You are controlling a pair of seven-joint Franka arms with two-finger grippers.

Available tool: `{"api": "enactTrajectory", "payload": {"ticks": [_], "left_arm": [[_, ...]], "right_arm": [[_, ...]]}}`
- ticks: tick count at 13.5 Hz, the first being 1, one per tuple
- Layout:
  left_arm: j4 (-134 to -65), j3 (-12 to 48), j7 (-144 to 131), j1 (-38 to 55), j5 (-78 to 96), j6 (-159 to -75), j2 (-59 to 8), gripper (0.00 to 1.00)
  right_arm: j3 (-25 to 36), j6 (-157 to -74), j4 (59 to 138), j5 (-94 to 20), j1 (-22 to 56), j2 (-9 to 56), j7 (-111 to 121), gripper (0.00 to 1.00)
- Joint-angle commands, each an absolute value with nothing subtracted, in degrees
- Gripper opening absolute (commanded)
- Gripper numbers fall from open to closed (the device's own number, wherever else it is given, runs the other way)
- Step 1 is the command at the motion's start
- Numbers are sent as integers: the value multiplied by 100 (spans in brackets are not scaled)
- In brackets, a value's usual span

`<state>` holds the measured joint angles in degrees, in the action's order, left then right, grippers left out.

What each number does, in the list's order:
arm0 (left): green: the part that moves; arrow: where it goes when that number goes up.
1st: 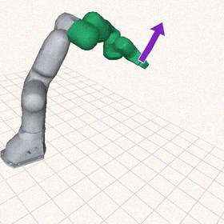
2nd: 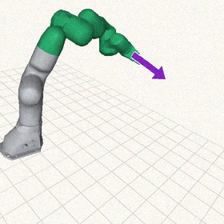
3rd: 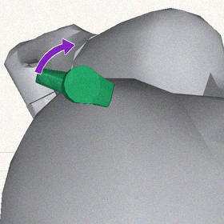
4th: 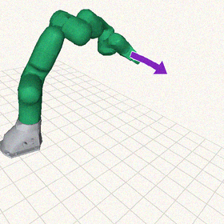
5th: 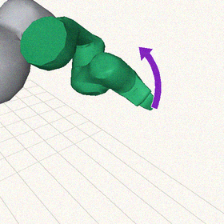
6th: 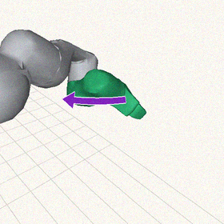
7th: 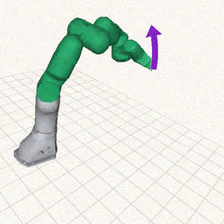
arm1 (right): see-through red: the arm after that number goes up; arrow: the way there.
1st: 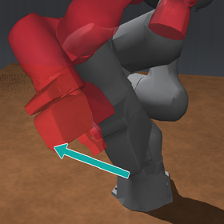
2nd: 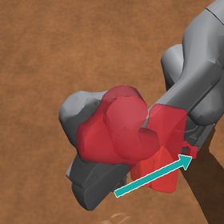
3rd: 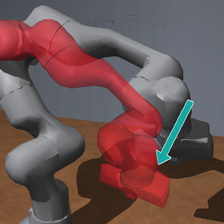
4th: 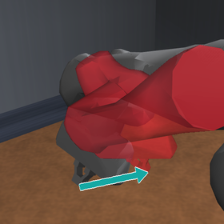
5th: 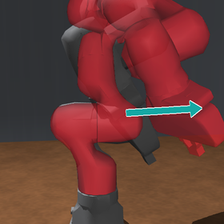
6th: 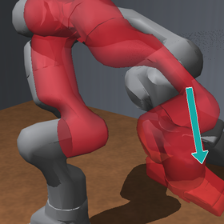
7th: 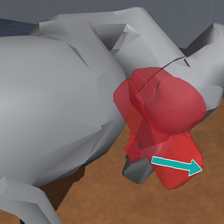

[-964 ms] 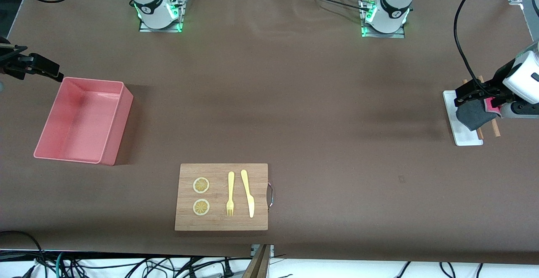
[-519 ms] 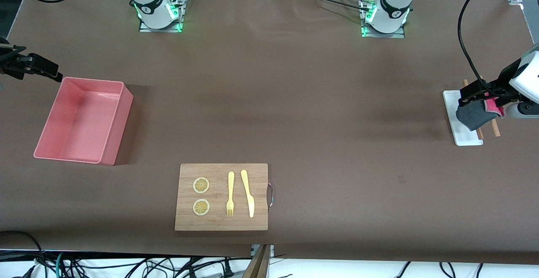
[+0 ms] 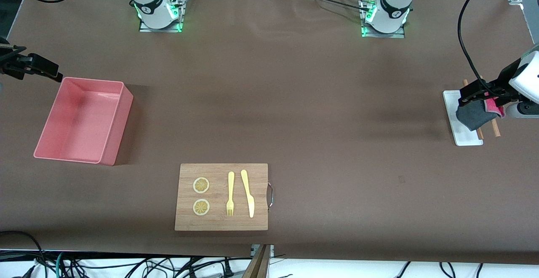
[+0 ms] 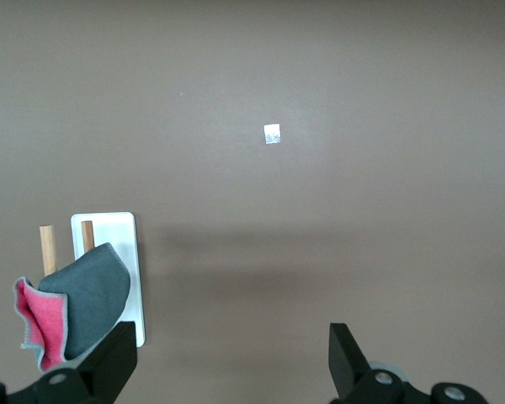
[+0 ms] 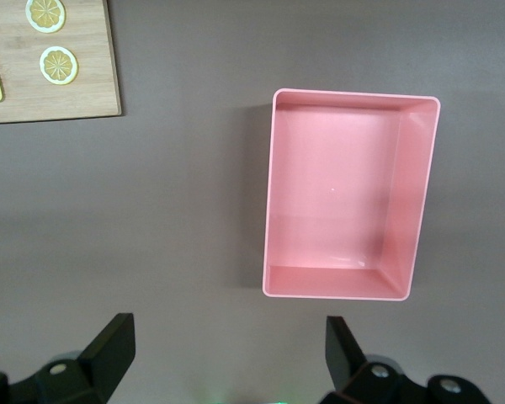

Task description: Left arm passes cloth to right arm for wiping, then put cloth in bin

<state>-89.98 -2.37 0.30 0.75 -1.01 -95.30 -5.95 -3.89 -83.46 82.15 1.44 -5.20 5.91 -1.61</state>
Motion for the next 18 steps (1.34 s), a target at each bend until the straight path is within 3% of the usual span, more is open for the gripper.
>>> {"api": "enactTrajectory", "payload": {"ticks": [1, 7, 10, 18], "left_arm": [[-8877, -185, 44, 70, -439, -9404, -650, 100], [-8851, -211, 53, -43, -70, -9404, -694, 100], [-8798, -255, 218, -166, -141, -9457, -1247, 100], [-8657, -272, 1843, -1931, -132, -9448, -2424, 100]], "right_arm": [[-396, -8341, 8165, 79, -571, 606, -88, 100], [-396, -8341, 8165, 79, -571, 606, -88, 100], [-396, -8341, 8165, 70, -571, 606, -88, 100], [-396, -8332, 8165, 70, -580, 606, -88, 100]]}}
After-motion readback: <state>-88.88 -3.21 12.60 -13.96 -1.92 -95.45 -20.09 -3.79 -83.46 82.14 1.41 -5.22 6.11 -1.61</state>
